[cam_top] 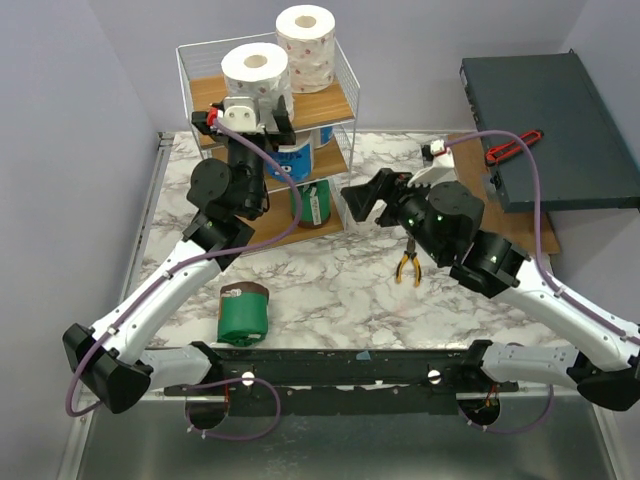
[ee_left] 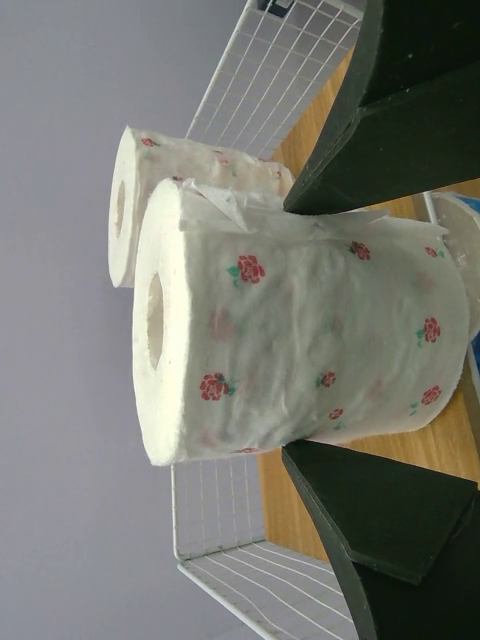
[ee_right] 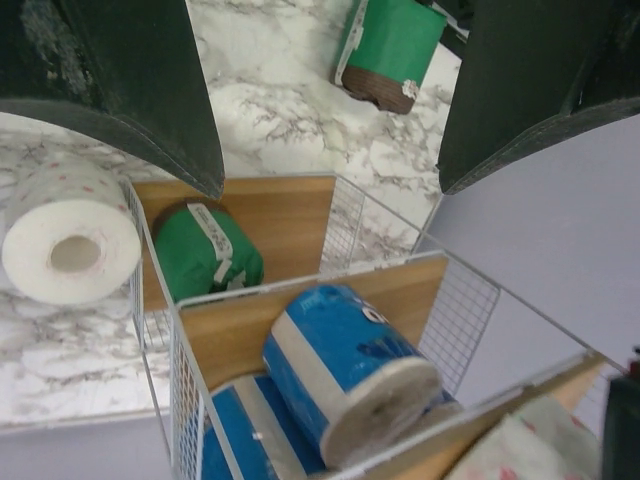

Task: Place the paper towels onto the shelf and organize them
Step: Place the paper towel on the shelf.

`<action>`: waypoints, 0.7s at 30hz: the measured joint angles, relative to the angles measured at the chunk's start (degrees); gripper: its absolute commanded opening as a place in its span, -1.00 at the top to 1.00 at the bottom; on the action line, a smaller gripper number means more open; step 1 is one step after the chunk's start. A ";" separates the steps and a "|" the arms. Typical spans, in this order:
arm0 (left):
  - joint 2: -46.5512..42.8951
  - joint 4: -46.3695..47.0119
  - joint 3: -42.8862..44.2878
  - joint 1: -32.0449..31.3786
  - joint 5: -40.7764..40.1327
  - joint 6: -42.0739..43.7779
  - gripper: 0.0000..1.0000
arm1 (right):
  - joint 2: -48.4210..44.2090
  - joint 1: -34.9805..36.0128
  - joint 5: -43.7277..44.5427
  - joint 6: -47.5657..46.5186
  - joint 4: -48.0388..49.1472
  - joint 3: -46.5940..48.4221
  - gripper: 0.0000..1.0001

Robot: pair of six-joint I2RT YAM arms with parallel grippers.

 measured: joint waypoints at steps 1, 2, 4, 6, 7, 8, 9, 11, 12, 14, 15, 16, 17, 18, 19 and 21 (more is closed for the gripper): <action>0.59 -0.33 0.76 0.22 0.00 0.00 -0.94 | -0.37 0.00 -0.42 0.81 0.02 -1.44 -0.81; 1.18 -0.57 1.49 0.39 0.00 0.00 -0.94 | -0.70 0.00 -0.81 1.38 0.00 -2.75 -0.80; 2.49 -1.20 3.04 0.76 0.02 0.02 -0.94 | -1.38 0.00 -1.75 2.32 0.02 -5.01 -0.80; 3.87 -1.68 4.37 1.16 0.04 0.04 -0.94 | -2.51 0.00 -2.38 3.02 0.02 -7.23 -0.80; 4.50 -1.79 4.92 1.38 0.11 0.07 -0.94 | -3.26 0.00 -2.67 3.39 0.02 -8.33 -0.79; 4.98 -1.95 5.29 1.53 0.15 0.07 -0.93 | -4.11 0.00 -2.89 3.72 0.09 -9.46 -0.79; 5.40 -2.03 5.62 1.75 0.17 0.04 -0.94 | -5.07 0.00 -3.08 3.96 0.11 -10.62 -0.79; 6.32 -2.12 6.29 2.21 0.28 0.04 -0.93 | -6.91 0.00 -3.32 4.44 0.09 -12.74 -0.79; 6.60 -2.23 6.51 2.40 0.31 0.04 -0.94 | -7.74 0.00 -3.34 4.61 0.09 -13.68 -0.79; 7.34 -2.19 6.93 2.82 0.35 0.15 -0.94 | -9.25 0.00 -3.34 4.94 -0.02 -15.17 -0.79; 7.61 -2.16 7.04 2.91 0.37 0.31 -0.95 | -9.84 0.00 -3.34 5.11 -0.07 -15.72 -0.79; 7.82 -2.12 7.06 3.04 0.39 0.44 -0.96 | -10.36 0.00 -3.32 5.27 -0.11 -16.09 -0.79; 8.09 -1.90 7.08 3.21 0.42 0.72 -0.97 | -10.82 0.00 -3.30 5.29 -0.24 -16.37 -0.79; 8.35 -1.62 7.17 3.32 0.44 0.98 -0.97 | -11.26 0.00 -3.28 5.31 -0.39 -16.57 -0.79; 8.55 -1.49 7.23 3.50 0.44 1.27 -0.97 | -11.65 0.00 -3.28 5.31 -0.52 -16.72 -0.79; 8.76 -1.49 7.39 3.74 0.44 1.57 -0.97 | -12.24 0.00 -3.26 5.31 -0.70 -16.92 -0.79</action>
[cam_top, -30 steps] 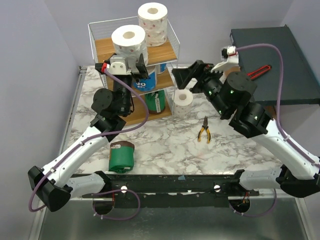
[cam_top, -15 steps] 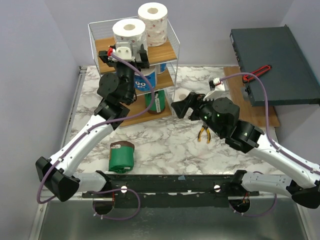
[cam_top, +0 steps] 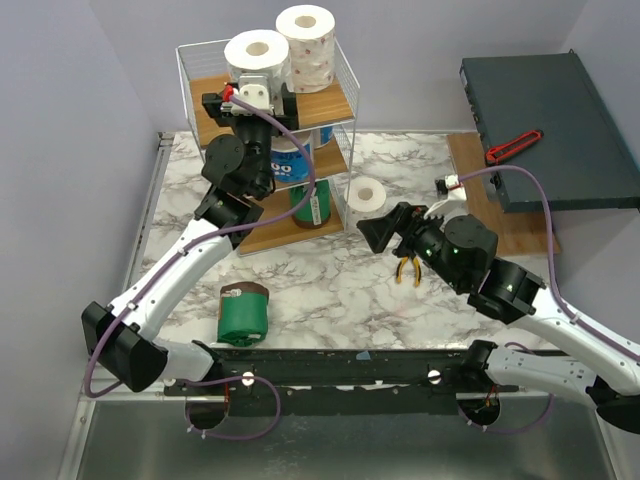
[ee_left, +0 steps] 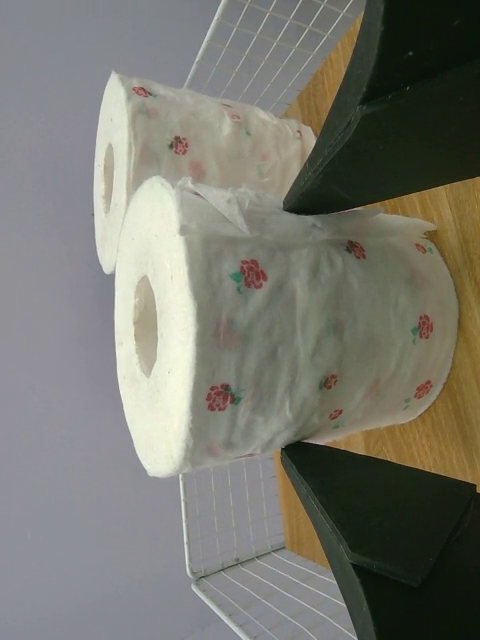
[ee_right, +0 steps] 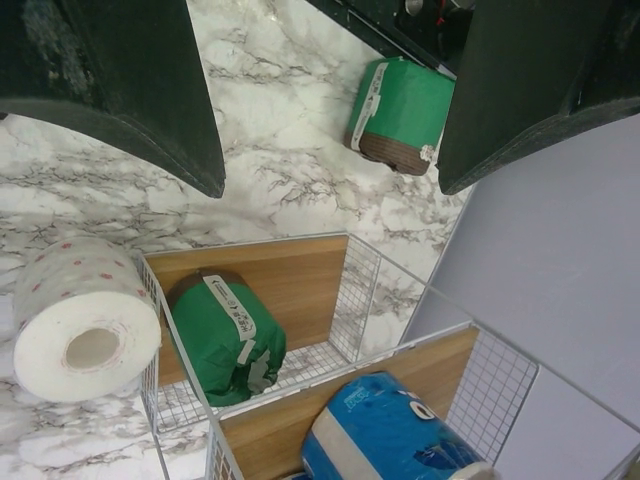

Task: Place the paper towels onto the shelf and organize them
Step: Place the paper towel on the shelf, then adjust the paper towel on the shelf.

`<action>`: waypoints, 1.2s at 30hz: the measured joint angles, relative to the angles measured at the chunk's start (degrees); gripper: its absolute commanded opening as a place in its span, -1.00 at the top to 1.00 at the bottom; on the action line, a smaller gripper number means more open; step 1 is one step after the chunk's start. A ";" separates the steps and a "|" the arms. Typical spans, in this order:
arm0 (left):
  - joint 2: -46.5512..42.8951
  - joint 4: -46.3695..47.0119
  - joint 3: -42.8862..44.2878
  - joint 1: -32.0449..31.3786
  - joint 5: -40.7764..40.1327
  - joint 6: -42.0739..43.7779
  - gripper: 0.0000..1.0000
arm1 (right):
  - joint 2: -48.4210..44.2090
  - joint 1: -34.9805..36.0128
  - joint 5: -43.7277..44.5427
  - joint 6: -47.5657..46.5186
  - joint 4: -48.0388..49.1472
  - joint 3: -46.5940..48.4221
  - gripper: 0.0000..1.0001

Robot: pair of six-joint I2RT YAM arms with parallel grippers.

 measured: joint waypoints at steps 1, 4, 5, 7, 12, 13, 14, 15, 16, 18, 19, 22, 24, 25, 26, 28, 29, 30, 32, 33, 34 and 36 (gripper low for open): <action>0.00 -0.02 0.00 0.07 0.02 0.07 -0.97 | -0.22 0.00 0.00 0.00 -0.22 -0.04 -0.79; -0.35 -1.33 0.24 0.22 0.44 -0.13 -0.98 | -0.59 0.00 0.02 0.00 -0.63 -0.13 -0.79; -0.70 -2.36 0.42 0.22 0.70 -0.42 -0.97 | -0.68 0.00 0.02 0.00 -0.79 -0.20 -0.79; -1.66 -4.81 0.68 0.28 1.18 -1.33 -0.97 | -0.79 0.00 0.02 0.00 -0.87 -0.35 -0.79; -5.46 -12.02 2.54 0.55 3.08 -5.14 -0.97 | -1.05 0.00 0.00 0.02 -0.92 -1.11 -0.80; -6.10 -12.83 2.82 0.55 3.43 -6.23 -0.96 | -1.07 0.00 0.02 0.04 -0.92 -1.27 -0.80; -6.97 -14.08 3.28 0.57 3.50 -6.49 -0.93 | -1.07 0.00 0.00 0.09 -0.90 -1.42 -0.80; -7.72 -15.06 3.74 0.57 3.69 -7.30 -0.90 | -1.07 0.00 0.00 0.13 -0.90 -1.57 -0.79; -8.22 -16.15 4.26 0.59 3.85 -7.96 -0.85 | -1.07 0.00 0.02 0.15 -0.92 -1.70 -0.80; -8.50 -18.58 6.03 0.59 4.13 -9.03 -0.78 | -1.07 0.00 0.00 0.20 -0.94 -1.88 -0.80; -8.44 -19.32 6.69 0.59 4.26 -9.31 -0.75 | -1.07 0.00 0.00 0.20 -0.92 -1.95 -0.79; -6.97 -23.56 10.10 0.70 4.76 -10.43 -0.74 | -1.11 0.00 0.00 0.20 -0.92 -1.95 -0.80; -5.92 -25.57 11.34 0.81 5.09 -11.10 -0.77 | -1.25 0.00 0.00 0.20 -0.92 -1.99 -0.80; -5.31 -26.62 11.96 0.92 5.27 -11.56 -0.79 | -1.38 0.00 0.00 0.20 -0.94 -2.03 -0.80; -4.52 -27.91 12.57 1.01 5.35 -11.96 -0.81 | -1.57 0.00 0.00 0.20 -0.96 -2.12 -0.80; -3.23 -29.81 13.40 1.07 5.51 -12.52 -0.84 | -2.01 0.00 0.02 0.22 -1.03 -2.34 -0.79; -2.45 -30.69 13.79 1.14 5.51 -12.76 -0.86 | -2.21 0.00 0.02 0.22 -1.05 -2.49 -0.80; -1.90 -31.34 13.94 1.27 5.51 -12.92 -0.87 | -2.43 0.00 0.04 0.24 -1.07 -2.60 -0.80; -0.85 -32.15 14.19 1.36 5.49 -13.07 -0.88 | -2.69 0.00 0.11 0.31 -1.14 -2.78 -0.80; -0.37 -32.35 14.36 1.42 5.42 -13.07 -0.88 | -2.82 0.00 0.15 0.39 -1.18 -2.82 -0.80; 0.20 -32.50 14.62 1.55 5.35 -13.05 -0.88 | -2.89 0.00 0.20 0.42 -1.22 -2.84 -0.80; 1.03 -32.70 15.26 1.86 4.98 -12.92 -0.89 | -3.10 0.00 0.42 0.42 -1.27 -2.93 -0.80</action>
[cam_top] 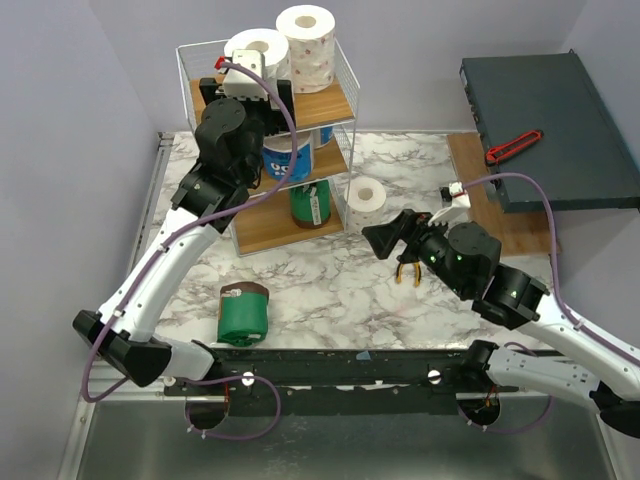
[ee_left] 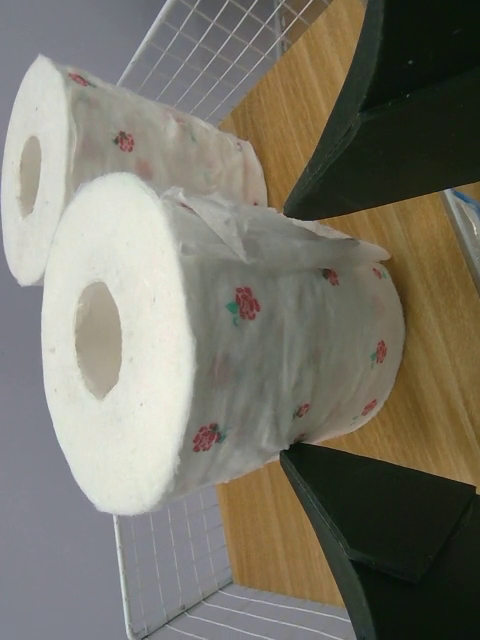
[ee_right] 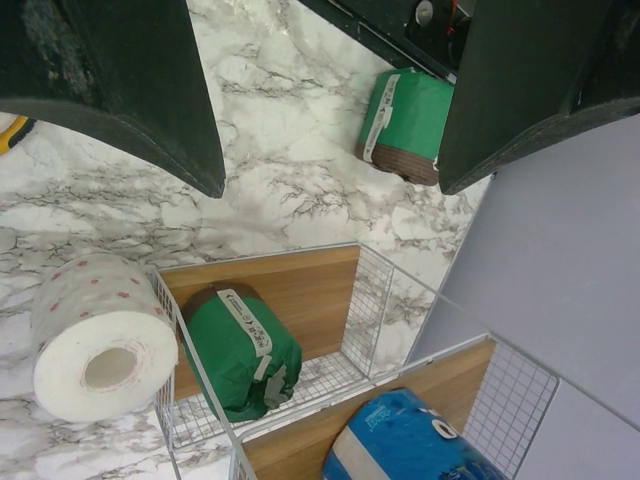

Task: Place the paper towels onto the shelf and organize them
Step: Adjust the paper towel on the shelf.

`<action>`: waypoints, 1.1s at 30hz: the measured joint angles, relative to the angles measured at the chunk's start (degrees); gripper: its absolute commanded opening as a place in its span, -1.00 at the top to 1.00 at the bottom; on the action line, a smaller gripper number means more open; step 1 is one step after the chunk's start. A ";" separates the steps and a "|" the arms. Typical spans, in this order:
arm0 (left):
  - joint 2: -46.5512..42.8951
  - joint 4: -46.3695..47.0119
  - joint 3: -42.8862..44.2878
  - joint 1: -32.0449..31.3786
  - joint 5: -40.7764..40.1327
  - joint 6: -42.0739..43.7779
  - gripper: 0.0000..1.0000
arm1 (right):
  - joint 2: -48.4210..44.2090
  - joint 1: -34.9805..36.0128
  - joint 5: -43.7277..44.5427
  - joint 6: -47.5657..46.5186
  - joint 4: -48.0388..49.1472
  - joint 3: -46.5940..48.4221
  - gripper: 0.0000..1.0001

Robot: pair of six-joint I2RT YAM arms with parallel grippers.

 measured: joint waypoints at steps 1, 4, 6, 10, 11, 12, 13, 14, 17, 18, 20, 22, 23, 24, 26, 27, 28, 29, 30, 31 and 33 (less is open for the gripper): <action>0.50 0.00 0.48 0.26 -0.39 0.11 -0.89 | -0.11 0.00 0.04 0.00 -0.02 -0.07 -0.80; 1.73 0.00 1.51 1.01 -1.40 0.44 -0.89 | -0.52 0.00 0.44 0.02 -0.09 -0.17 -0.80; 2.16 0.04 1.66 1.46 -1.70 0.46 -0.89 | -0.83 0.00 0.81 0.00 -0.13 -0.22 -0.80; 2.62 0.52 1.79 2.14 -1.75 0.46 -0.89 | -1.18 0.00 1.29 0.00 -0.26 -0.37 -0.80; 2.73 0.68 1.79 2.34 -1.79 0.46 -0.89 | -1.22 0.00 1.33 0.00 -0.28 -0.44 -0.80; 2.93 1.03 1.79 2.56 -1.90 0.61 -0.89 | -1.22 0.00 1.36 0.00 -0.31 -0.52 -0.80; 3.08 1.38 1.79 2.71 -2.01 0.74 -0.90 | -1.22 0.00 1.36 0.00 -0.37 -0.57 -0.81; 3.30 1.66 1.79 2.84 -2.12 0.96 -0.90 | -1.22 0.00 1.38 0.00 -0.50 -0.61 -0.80; 4.15 2.49 2.03 3.30 -2.56 1.66 -0.90 | -1.22 0.00 1.60 0.00 -0.90 -0.63 -0.81; 4.39 2.75 2.05 3.41 -2.69 1.81 -0.90 | -1.22 0.00 1.73 0.00 -1.05 -0.63 -0.80; 4.85 3.19 2.10 3.72 -2.91 2.23 -0.91 | -1.22 0.00 1.86 0.00 -1.16 -0.66 -0.81; 5.20 3.54 2.16 3.96 -2.95 2.51 -0.91 | -1.22 0.00 2.08 0.00 -1.18 -0.70 -0.81; 5.44 3.72 2.25 4.11 -2.97 2.60 -0.91 | -1.22 0.00 2.16 0.00 -1.20 -0.72 -0.80; 5.62 3.76 2.32 4.22 -2.95 2.62 -0.91 | -1.22 0.00 2.21 0.00 -1.27 -0.74 -0.81; 5.97 4.09 2.34 4.39 -2.95 2.64 -0.91 | -1.22 0.00 2.36 0.00 -1.36 -0.79 -0.80; 6.16 4.20 2.38 4.46 -2.95 2.62 -0.91 | -1.22 0.00 2.38 0.00 -1.40 -0.83 -0.81; 6.36 4.35 2.45 4.50 -2.93 2.62 -0.91 | -1.22 0.00 2.40 0.00 -1.49 -0.85 -0.80; 6.47 4.42 2.49 4.55 -2.93 2.62 -0.91 | -1.22 0.00 2.40 0.00 -1.55 -0.87 -0.80; 6.62 4.52 2.54 4.57 -2.91 2.60 -0.91 | -1.22 0.00 2.45 0.00 -1.55 -0.92 -0.81; 6.71 4.63 2.54 4.63 -2.91 2.60 -0.91 | -1.22 0.00 2.47 0.00 -1.57 -0.96 -0.80; 6.91 4.76 2.67 4.68 -2.91 2.60 -0.91 | -1.22 0.00 2.51 0.00 -1.57 -1.03 -0.81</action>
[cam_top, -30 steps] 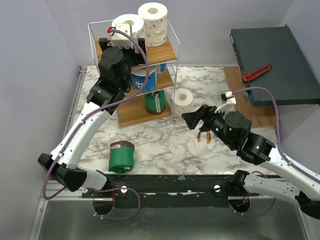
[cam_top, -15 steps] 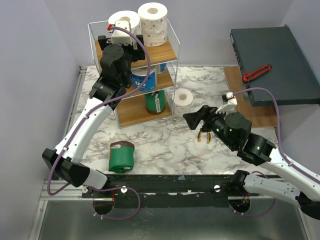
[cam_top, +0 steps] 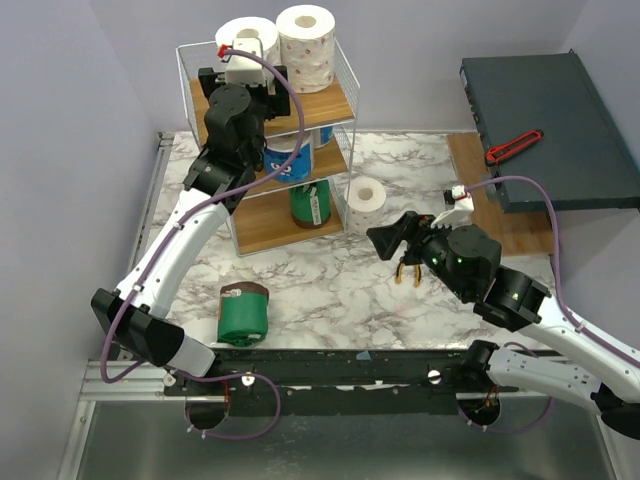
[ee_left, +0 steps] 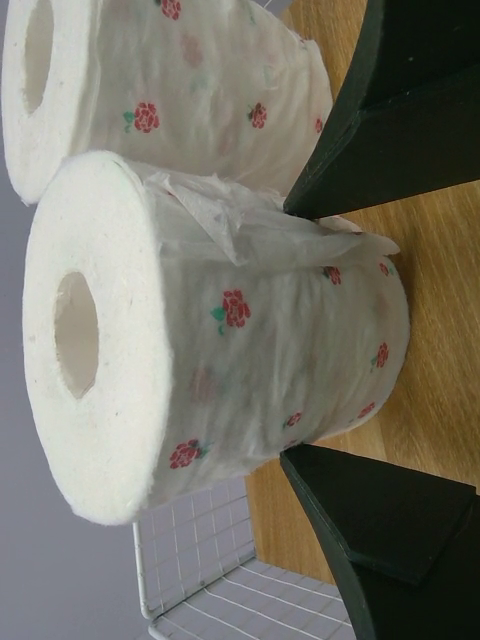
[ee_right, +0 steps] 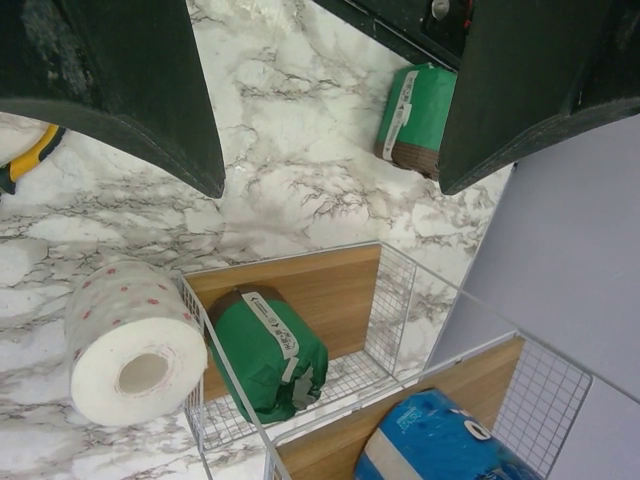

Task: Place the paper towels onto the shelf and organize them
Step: Adjust the paper towel on the shelf.

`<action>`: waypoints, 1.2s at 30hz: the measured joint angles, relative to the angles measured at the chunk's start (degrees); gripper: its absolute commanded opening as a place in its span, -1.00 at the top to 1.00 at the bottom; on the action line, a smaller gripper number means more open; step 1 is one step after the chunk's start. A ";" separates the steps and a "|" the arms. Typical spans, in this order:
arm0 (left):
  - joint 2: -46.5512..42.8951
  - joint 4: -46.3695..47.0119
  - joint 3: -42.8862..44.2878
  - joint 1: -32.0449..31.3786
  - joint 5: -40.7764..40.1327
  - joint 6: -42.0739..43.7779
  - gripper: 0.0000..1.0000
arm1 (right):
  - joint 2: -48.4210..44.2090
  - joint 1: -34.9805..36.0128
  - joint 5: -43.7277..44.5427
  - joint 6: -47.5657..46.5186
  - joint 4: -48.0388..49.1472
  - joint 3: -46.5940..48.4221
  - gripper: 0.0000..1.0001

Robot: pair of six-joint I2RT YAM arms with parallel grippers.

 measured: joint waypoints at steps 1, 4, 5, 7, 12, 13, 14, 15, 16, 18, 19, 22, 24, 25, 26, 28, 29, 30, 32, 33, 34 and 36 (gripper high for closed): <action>0.28 0.00 0.31 0.00 0.00 0.02 -0.91 | 0.00 0.00 0.02 0.00 -0.02 -0.04 -0.80; 1.07 0.07 0.90 0.07 0.00 0.04 -0.92 | 0.00 0.00 0.02 0.00 0.00 -0.26 -0.80; 1.31 0.07 1.14 0.09 0.00 0.04 -0.92 | 0.00 0.00 0.04 0.00 -0.02 -0.37 -0.80; 1.88 0.15 1.49 0.17 0.00 0.07 -0.92 | 0.00 0.00 0.04 0.00 -0.07 -0.55 -0.81; 2.14 0.24 1.49 0.55 0.00 0.28 -0.93 | 0.04 0.00 0.07 0.00 -0.20 -0.68 -0.80; 2.16 0.24 1.49 0.63 0.00 0.26 -0.93 | 0.04 0.00 0.07 0.00 -0.22 -0.68 -0.81; 2.19 0.28 1.49 0.72 0.02 0.26 -0.93 | 0.07 0.00 0.07 0.00 -0.24 -0.68 -0.81; 2.21 0.28 1.49 0.76 0.04 0.26 -0.93 | 0.07 0.00 0.09 0.00 -0.28 -0.68 -0.80; 2.23 0.33 1.49 0.83 0.09 0.26 -0.94 | 0.07 0.00 0.07 0.00 -0.37 -0.68 -0.81; 2.25 0.37 1.49 0.92 0.15 0.26 -0.94 | 0.07 0.00 0.07 0.00 -0.44 -0.68 -0.81; 2.25 0.39 1.49 0.94 0.22 0.26 -0.94 | 0.07 0.00 0.09 0.00 -0.46 -0.68 -0.81; 2.40 0.59 1.49 1.20 0.44 0.28 -0.95 | 0.07 0.00 0.09 0.00 -0.50 -0.70 -0.81; 2.64 0.94 1.49 1.36 0.50 0.37 -0.96 | 0.04 0.00 0.09 0.00 -0.79 -0.70 -0.81; 2.78 1.11 1.49 1.44 0.61 0.48 -0.96 | 0.02 0.00 0.11 0.02 -0.94 -0.70 -0.81; 2.91 1.29 1.49 1.55 0.68 0.57 -0.96 | 0.00 0.00 0.11 0.02 -1.09 -0.74 -0.81; 3.13 1.46 1.49 1.66 0.79 0.68 -0.96 | -0.11 0.00 0.13 0.09 -1.33 -0.81 -0.81; 3.21 1.51 1.49 1.68 0.83 0.70 -0.96 | -0.17 0.00 0.13 0.11 -1.36 -0.87 -0.81; 3.23 1.57 1.49 1.73 0.87 0.70 -0.96 | -0.28 0.00 0.13 0.17 -1.42 -0.94 -0.81; 3.26 1.57 1.49 1.81 0.96 0.66 -0.96 | -0.55 0.00 0.17 0.22 -1.46 -1.11 -0.81; 3.23 1.57 1.49 1.86 1.05 0.61 -0.96 | -0.61 0.00 0.20 0.22 -1.51 -1.16 -0.81; 3.21 1.57 1.46 1.86 1.14 0.48 -0.96 | -0.66 0.00 0.26 0.22 -1.51 -1.20 -0.81; 2.97 1.55 1.29 1.88 1.33 0.13 -0.96 | -0.68 0.00 0.33 0.24 -1.57 -1.22 -0.81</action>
